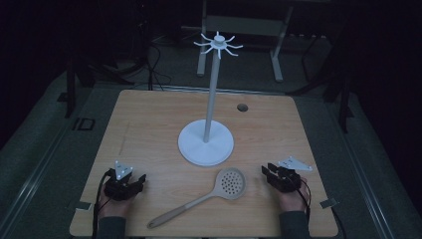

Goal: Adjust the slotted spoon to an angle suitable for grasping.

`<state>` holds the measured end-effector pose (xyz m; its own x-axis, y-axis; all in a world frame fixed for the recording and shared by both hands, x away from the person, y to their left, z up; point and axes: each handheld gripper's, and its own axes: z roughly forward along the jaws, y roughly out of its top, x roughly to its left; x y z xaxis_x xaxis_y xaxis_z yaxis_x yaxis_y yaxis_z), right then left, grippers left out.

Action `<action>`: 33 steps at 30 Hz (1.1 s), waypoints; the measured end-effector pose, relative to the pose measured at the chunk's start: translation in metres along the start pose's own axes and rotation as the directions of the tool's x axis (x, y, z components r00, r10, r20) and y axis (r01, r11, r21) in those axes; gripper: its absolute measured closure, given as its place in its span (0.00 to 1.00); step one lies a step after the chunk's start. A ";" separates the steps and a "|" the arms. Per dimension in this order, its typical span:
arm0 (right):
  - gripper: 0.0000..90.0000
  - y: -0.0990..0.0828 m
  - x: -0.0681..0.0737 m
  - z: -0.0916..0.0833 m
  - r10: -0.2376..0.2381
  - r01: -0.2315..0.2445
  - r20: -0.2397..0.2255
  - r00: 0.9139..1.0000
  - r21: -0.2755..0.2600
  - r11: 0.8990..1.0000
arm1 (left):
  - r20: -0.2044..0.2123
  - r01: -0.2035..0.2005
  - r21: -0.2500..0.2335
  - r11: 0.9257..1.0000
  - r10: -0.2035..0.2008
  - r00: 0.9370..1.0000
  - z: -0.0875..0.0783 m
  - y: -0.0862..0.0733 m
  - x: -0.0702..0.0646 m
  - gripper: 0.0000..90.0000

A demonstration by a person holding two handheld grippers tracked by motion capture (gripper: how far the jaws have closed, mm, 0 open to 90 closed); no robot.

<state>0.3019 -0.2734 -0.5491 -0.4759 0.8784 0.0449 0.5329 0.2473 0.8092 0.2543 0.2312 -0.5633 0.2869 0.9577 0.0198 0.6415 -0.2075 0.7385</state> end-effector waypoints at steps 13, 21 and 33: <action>1.00 0.031 0.038 -0.010 -0.104 0.097 -0.096 0.990 -0.074 0.993 | -0.010 0.002 -0.009 1.000 -0.002 1.000 -0.002 0.000 0.000 0.50; 1.00 0.039 0.079 0.005 -0.215 0.212 -0.205 0.955 -0.035 0.977 | -0.009 0.003 -0.014 1.000 -0.003 1.000 -0.002 -0.001 -0.001 0.50; 1.00 0.023 0.084 0.018 -0.188 0.206 -0.226 0.956 0.059 0.977 | -0.012 0.009 -0.012 1.000 -0.009 1.000 -0.003 -0.001 0.001 0.51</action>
<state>0.2873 -0.1864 -0.5372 -0.7129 0.7008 0.0232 0.4638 0.4465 0.7652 0.2523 0.2325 -0.5620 0.2724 0.9619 0.0217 0.6351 -0.1967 0.7469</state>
